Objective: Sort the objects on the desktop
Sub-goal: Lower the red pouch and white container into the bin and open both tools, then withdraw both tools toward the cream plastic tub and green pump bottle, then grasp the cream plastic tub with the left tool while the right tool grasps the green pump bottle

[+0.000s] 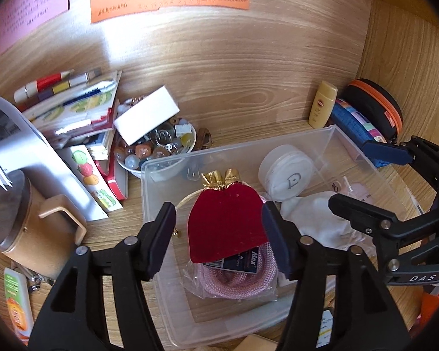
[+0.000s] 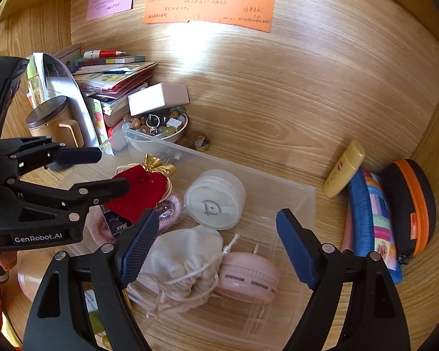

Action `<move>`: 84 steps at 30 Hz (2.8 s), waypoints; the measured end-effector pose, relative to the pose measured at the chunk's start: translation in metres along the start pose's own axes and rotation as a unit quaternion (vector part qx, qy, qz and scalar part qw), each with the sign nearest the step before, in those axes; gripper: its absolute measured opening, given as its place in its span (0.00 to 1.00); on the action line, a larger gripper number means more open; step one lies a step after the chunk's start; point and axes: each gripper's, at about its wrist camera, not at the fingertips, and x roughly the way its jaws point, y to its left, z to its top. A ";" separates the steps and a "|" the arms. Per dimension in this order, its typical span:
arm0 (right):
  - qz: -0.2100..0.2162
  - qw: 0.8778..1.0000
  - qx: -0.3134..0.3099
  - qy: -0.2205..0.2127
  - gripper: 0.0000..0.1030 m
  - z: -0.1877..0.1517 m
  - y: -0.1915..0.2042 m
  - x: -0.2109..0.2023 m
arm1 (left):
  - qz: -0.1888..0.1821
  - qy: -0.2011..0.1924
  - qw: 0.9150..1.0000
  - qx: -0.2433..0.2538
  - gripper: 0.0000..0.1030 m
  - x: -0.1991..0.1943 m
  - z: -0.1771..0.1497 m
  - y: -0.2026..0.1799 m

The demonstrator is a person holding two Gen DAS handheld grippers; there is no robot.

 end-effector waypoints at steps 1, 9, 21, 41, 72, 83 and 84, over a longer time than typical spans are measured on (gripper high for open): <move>0.000 1.000 0.000 0.001 0.78 0.000 0.000 -0.001 | 0.003 -0.004 1.000 0.001 0.64 -0.002 0.000 -0.001; -0.001 1.000 0.008 0.000 0.84 -0.011 -0.004 -0.017 | 0.023 -0.025 0.999 0.000 0.81 -0.023 -0.005 -0.005; -0.006 1.000 0.006 -0.026 0.85 -0.035 -0.001 -0.057 | 0.047 -0.042 0.998 0.004 0.87 -0.055 -0.023 -0.011; 0.012 1.000 0.008 -0.023 0.89 -0.082 0.017 -0.080 | 0.058 -0.043 0.997 -0.017 0.90 -0.091 -0.084 -0.004; 0.084 0.996 -0.034 -0.013 0.73 -0.100 0.087 -0.050 | 0.017 0.037 0.999 -0.031 0.90 -0.066 -0.150 0.002; 0.098 0.994 -0.038 -0.008 0.63 -0.091 0.085 -0.040 | -0.021 0.050 0.998 -0.037 0.90 -0.055 -0.142 0.013; 0.098 0.994 -0.039 -0.007 0.58 -0.090 0.085 -0.040 | -0.022 0.051 0.998 -0.037 0.91 -0.054 -0.141 0.013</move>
